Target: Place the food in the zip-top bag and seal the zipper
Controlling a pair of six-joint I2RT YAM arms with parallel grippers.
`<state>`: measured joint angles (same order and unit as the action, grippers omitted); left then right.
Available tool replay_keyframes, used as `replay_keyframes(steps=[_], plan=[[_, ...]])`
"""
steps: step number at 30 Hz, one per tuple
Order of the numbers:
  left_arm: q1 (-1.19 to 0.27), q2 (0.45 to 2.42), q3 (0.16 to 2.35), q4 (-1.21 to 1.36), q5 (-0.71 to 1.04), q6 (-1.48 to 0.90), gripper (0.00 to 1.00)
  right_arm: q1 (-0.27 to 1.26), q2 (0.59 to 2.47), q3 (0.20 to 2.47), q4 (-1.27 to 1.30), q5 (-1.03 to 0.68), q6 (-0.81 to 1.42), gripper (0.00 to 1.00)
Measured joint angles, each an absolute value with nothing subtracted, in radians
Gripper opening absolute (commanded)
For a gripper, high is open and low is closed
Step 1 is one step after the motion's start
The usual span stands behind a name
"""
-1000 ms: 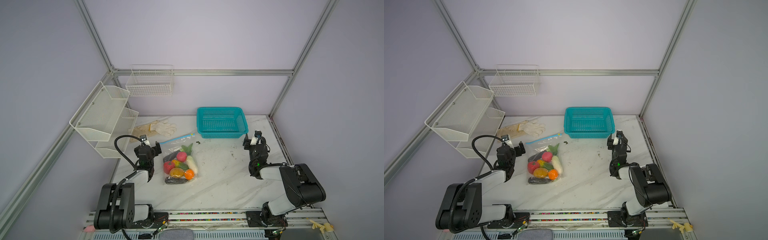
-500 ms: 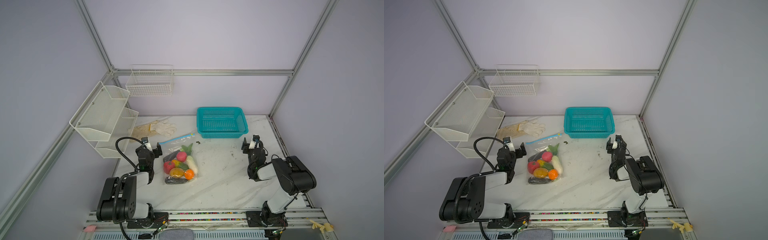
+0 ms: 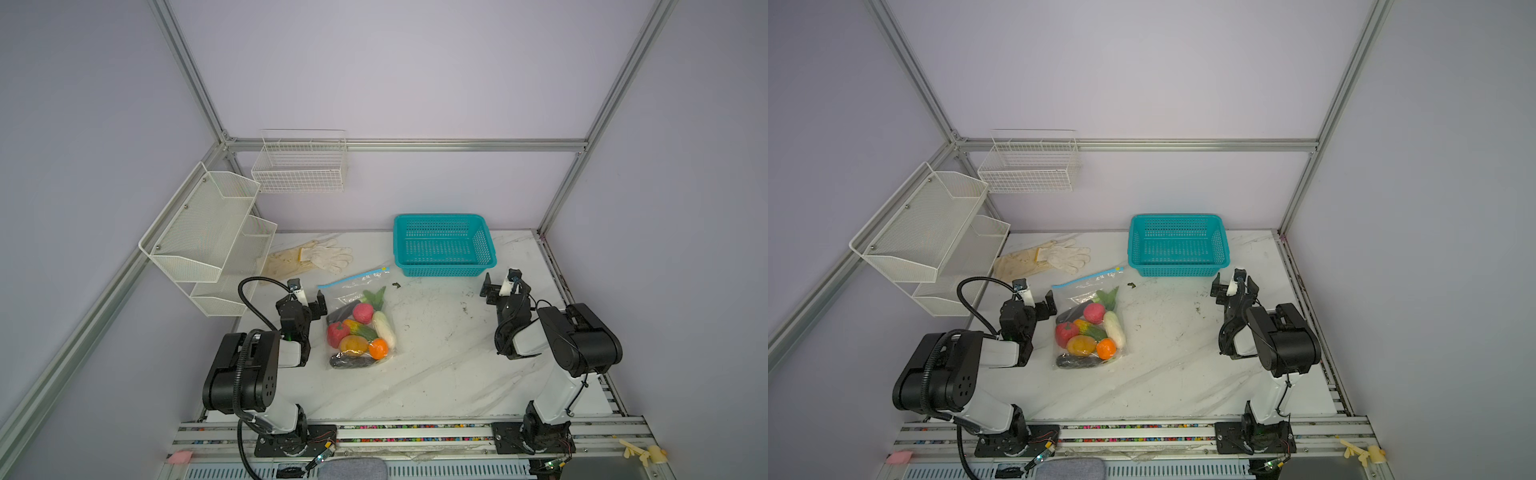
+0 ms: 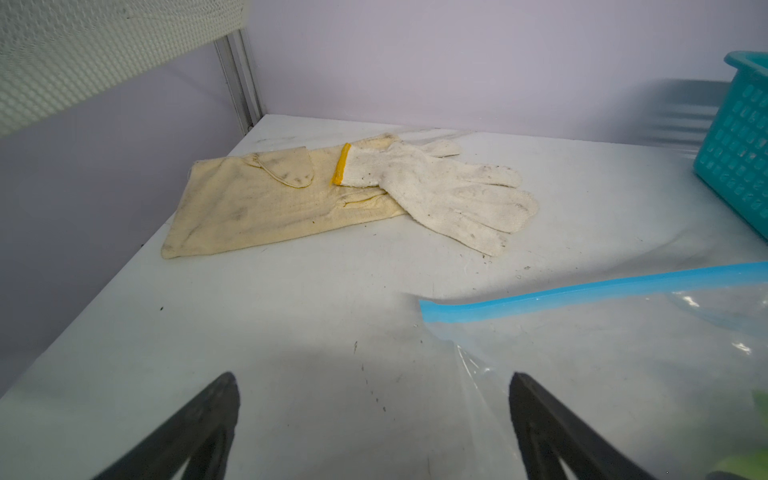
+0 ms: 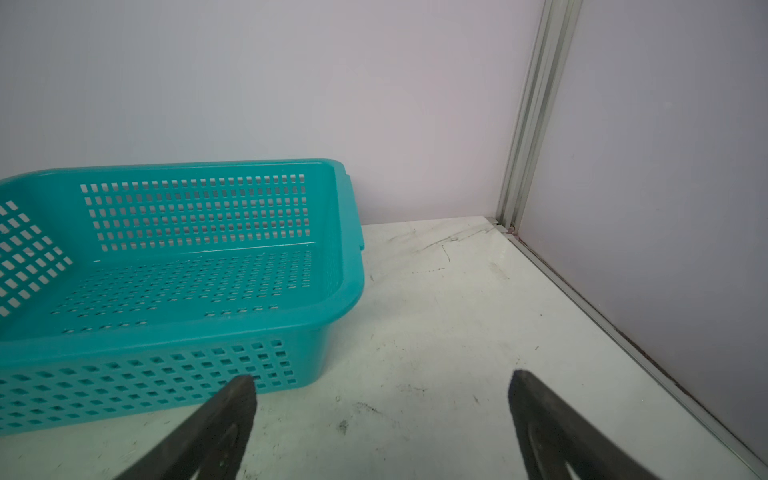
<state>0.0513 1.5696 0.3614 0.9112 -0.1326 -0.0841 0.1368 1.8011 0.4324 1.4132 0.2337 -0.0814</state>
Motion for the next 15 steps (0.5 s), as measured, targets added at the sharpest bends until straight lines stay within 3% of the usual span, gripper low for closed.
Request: replay_keyframes(steps=[15], plan=[[0.051,1.586,0.362,0.912,-0.125,-0.081,1.00,0.117,1.801,0.453,1.340,0.189,-0.067,0.97]])
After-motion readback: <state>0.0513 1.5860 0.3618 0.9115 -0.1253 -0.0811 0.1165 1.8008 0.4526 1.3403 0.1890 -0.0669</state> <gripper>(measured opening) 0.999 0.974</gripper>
